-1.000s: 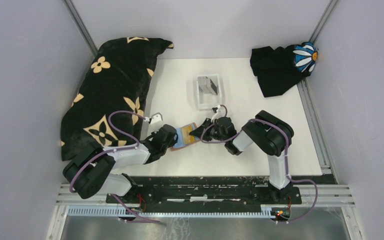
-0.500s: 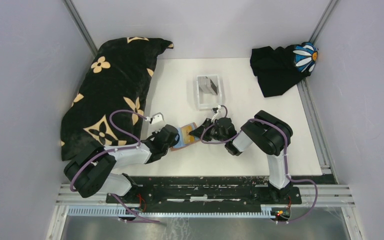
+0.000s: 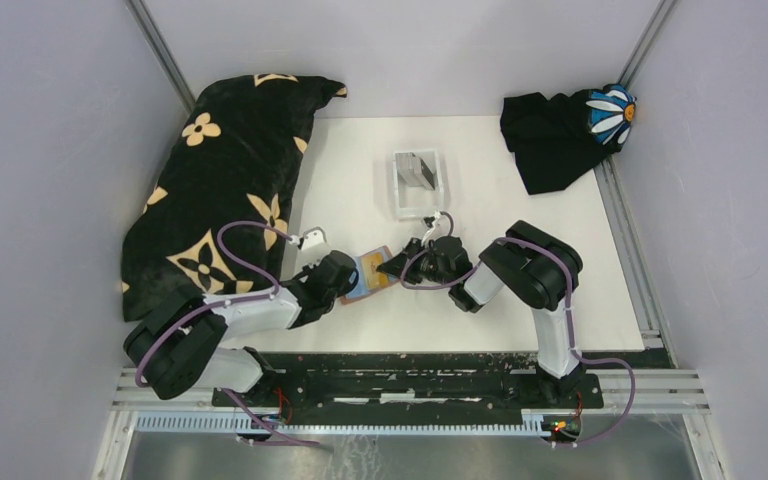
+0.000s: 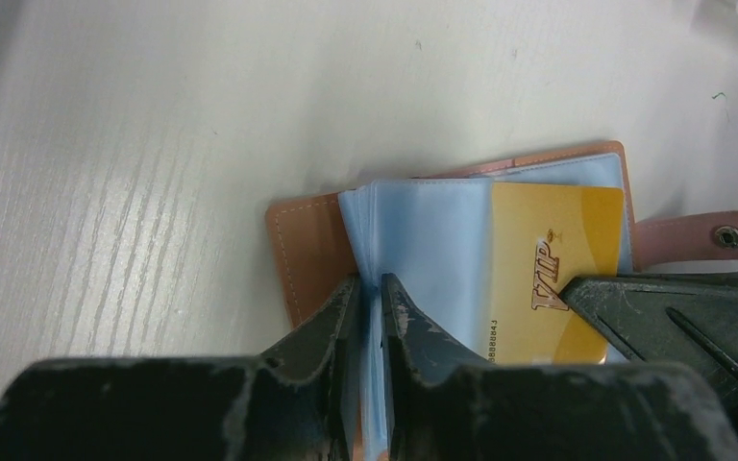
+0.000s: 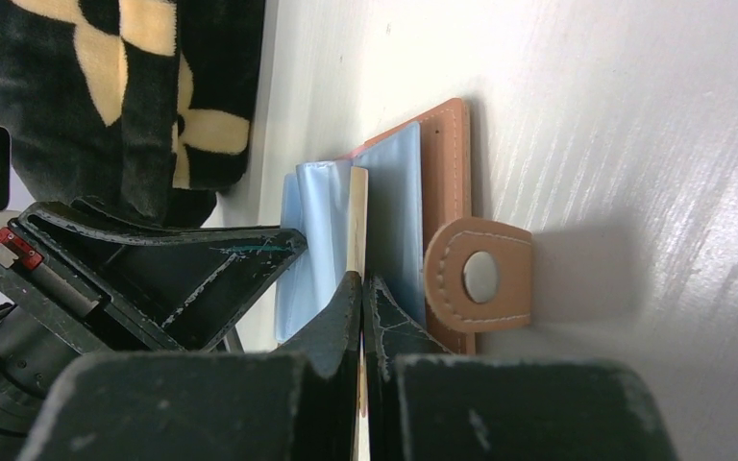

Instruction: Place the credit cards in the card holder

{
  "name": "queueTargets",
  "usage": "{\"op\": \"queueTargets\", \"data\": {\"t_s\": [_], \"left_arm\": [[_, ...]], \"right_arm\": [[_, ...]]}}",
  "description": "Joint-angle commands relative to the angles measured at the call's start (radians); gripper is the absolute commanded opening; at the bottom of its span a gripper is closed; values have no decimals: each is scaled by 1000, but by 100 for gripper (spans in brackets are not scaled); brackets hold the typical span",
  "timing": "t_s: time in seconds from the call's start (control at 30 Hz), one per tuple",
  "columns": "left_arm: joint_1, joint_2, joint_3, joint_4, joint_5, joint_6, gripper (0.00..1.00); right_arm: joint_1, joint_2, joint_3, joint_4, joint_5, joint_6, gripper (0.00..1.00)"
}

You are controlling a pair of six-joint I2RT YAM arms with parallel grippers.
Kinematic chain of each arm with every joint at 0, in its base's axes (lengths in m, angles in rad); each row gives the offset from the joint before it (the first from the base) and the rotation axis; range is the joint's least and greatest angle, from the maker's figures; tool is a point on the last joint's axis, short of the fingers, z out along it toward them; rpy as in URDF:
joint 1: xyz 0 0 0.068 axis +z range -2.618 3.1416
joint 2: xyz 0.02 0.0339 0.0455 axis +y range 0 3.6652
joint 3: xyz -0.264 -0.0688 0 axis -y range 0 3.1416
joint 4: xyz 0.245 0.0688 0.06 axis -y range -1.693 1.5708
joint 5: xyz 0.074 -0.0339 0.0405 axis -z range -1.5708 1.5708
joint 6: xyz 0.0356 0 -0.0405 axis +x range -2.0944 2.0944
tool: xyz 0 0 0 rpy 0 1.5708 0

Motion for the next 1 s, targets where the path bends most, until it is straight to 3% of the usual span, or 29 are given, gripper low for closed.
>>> {"op": "queueTargets", "data": {"t_s": [0.0, 0.23, 0.53, 0.97], "left_arm": [[-13, -5, -26, -155, 58, -12, 22], [-13, -53, -22, -177, 59, -13, 26], [-13, -124, -17, -217, 48, -11, 44], [-13, -238, -44, -285, 38, -43, 54]], "right_arm": [[18, 26, 14, 18, -31, -2, 1], [19, 31, 14, 17, -31, -3, 1], [18, 38, 25, 2, -28, -7, 1], [19, 33, 37, -29, -35, -20, 1]]}}
